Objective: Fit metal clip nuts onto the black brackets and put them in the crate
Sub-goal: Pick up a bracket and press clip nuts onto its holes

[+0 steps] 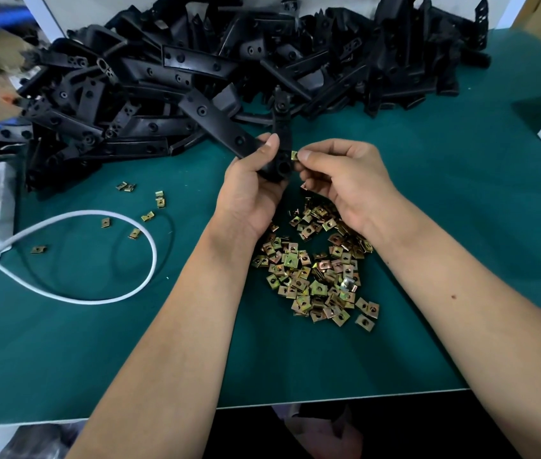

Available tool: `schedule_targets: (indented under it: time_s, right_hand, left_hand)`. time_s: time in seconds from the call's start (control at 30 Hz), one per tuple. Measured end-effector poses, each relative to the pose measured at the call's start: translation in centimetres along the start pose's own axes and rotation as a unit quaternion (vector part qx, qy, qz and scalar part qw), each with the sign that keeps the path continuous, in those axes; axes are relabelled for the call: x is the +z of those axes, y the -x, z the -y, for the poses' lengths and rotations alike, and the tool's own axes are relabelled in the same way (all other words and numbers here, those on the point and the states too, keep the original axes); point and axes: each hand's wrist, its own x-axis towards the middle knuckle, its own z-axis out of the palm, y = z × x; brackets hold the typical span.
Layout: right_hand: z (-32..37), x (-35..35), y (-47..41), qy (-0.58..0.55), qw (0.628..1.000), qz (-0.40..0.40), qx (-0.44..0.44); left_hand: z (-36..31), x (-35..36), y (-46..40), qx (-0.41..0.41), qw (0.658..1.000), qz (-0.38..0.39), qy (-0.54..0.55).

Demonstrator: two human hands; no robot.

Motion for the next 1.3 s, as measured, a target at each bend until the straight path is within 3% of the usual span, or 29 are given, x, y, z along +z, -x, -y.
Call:
schedule_targets:
  time_s: [0.27, 0.7, 0.93, 1.0, 1.1, 1.17, 1.23, 1.3]
  right_hand:
    - [0.3, 0.0, 0.1, -0.019, 0.999, 0.004, 0.028]
    - [-0.1, 0.1, 0.4, -0.031, 0.999, -0.003, -0.030]
    - [0.2, -0.5, -0.3, 0.100, 0.991, 0.010, -0.083]
    - [0.3, -0.9, -0.5, 0.213, 0.970, 0.019, -0.115]
    - [0.5, -1.7, -0.6, 0.474, 0.856, 0.099, -0.182]
    - [0.7, -1.9, -0.5, 0.561, 0.793, 0.162, -0.174]
    - [0.7, -1.9, -0.6, 0.580, 0.776, 0.200, -0.146]
    - [0.7, -1.9, -0.6, 0.576, 0.775, 0.223, -0.133]
  left_hand:
    - [0.1, 0.1, 0.0, -0.002, 1.000, 0.000, -0.001]
    - [0.9, 0.8, 0.4, 0.009, 0.999, 0.036, -0.027]
    - [0.0, 0.3, 0.1, 0.031, 0.998, 0.035, -0.043]
    - [-0.4, -0.1, -0.1, 0.029, 0.999, 0.006, -0.015]
    - [-0.9, -0.9, -0.5, 0.024, 0.998, -0.047, 0.041]
    - [-1.3, -1.3, -0.5, 0.025, 0.995, -0.067, 0.070]
    - [-1.5, -1.4, -0.5, 0.041, 0.995, -0.083, 0.042]
    - [-1.4, -1.3, -0.5, 0.075, 0.991, -0.090, -0.066]
